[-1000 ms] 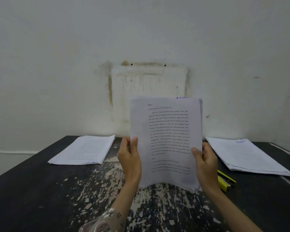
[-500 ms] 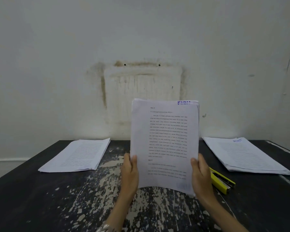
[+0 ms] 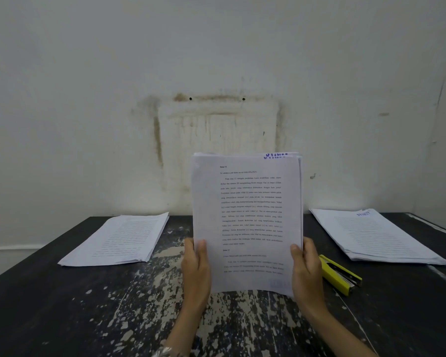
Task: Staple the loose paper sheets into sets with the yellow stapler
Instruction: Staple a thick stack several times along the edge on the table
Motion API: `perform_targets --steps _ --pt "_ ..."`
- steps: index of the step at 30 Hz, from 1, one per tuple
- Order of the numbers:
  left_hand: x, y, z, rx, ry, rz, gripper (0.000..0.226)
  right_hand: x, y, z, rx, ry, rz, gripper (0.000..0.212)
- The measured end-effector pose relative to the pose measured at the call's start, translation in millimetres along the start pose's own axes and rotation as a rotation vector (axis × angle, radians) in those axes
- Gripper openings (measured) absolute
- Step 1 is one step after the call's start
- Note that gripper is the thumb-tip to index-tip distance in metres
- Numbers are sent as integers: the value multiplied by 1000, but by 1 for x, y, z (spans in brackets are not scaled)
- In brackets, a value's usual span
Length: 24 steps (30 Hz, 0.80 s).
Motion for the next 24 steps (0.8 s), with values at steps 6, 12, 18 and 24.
perform_targets --steps 6,12,18,24 --pt "-4 3 7 -38 -20 9 27 -5 0 -2 76 -30 -4 19" --pt "-2 2 4 -64 -61 13 27 -10 3 -5 84 -69 -64 17" --pt "-2 3 1 42 -45 55 26 -11 9 1 97 -66 -93 15" --pt "-4 6 4 260 177 186 14 -18 24 -1 130 -144 -53 16"
Point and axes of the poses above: each hand's wrist, its own x-axis away from the middle knuckle, its own y-axis out of the back of the hand, z = x × y, the point moved 2 cm from there along -x, towards the middle knuckle, and after that the axes turned 13 degrees about z, right-handed, at the moved point
